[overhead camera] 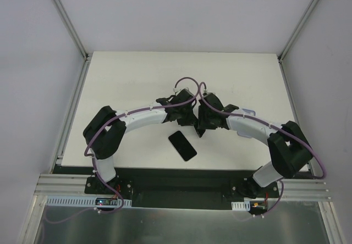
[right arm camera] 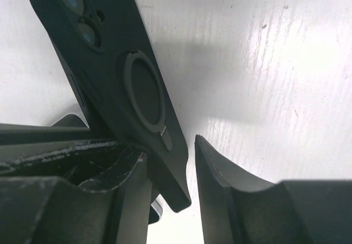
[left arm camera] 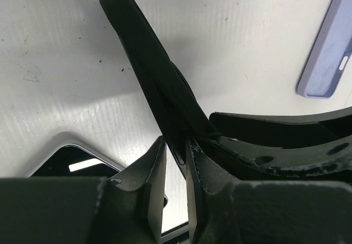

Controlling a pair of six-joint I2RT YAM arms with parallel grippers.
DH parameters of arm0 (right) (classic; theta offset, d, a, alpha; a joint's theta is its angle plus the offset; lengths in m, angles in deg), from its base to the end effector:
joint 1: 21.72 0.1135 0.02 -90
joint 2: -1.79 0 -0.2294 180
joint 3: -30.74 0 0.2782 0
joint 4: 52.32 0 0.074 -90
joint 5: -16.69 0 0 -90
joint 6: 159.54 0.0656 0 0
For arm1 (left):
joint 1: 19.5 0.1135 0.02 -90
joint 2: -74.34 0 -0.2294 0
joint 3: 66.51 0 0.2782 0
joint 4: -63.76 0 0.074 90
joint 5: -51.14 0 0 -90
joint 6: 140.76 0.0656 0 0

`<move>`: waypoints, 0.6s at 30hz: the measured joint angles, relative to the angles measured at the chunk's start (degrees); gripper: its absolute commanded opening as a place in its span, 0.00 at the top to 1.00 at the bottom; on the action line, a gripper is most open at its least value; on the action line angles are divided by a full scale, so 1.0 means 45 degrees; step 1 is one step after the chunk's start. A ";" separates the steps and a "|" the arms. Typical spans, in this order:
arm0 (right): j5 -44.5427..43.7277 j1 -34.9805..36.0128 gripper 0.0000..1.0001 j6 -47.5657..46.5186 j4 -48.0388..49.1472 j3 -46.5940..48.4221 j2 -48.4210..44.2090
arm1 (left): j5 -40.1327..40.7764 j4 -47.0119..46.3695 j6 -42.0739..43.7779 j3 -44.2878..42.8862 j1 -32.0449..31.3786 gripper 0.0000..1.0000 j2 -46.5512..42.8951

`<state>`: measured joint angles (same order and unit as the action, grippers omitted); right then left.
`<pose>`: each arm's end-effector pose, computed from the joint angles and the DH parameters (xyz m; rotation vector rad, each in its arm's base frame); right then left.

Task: Take the phone out of the phone case
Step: Remove the phone case from the phone.

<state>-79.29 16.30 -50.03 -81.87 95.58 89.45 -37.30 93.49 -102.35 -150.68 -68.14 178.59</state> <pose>0.2816 0.2115 0.1245 -0.3584 2.4762 0.2956 0.2840 -0.3199 0.1337 -0.0794 2.5821 -0.7027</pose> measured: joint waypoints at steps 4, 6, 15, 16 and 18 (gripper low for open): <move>-0.1020 0.0602 0.69 0.0073 -0.0845 0.0845 0.0743 | -0.0005 -0.0039 0.0005 0.0121 0.0000 1.00 -0.0073; -0.1239 0.0772 0.71 0.0209 -0.1117 0.1146 0.1035 | -0.0199 -0.0107 0.0005 0.0257 0.0083 1.00 -0.0146; -0.2011 0.1083 0.75 0.0860 -0.1326 0.1787 0.2157 | -0.0588 -0.0330 0.0097 0.0301 0.0413 1.00 -0.0170; -0.2132 0.1132 0.75 0.0869 -0.1287 0.1836 0.2356 | -0.0617 -0.0301 0.0107 0.0306 0.0452 1.00 -0.0175; -0.2205 0.1185 0.76 0.0947 -0.1307 0.1962 0.2521 | -0.0675 -0.0316 0.0131 0.0340 0.0529 1.00 -0.0204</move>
<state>-89.21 21.63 -45.77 -87.75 104.41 100.79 -40.34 92.07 -101.76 -149.15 -65.76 177.67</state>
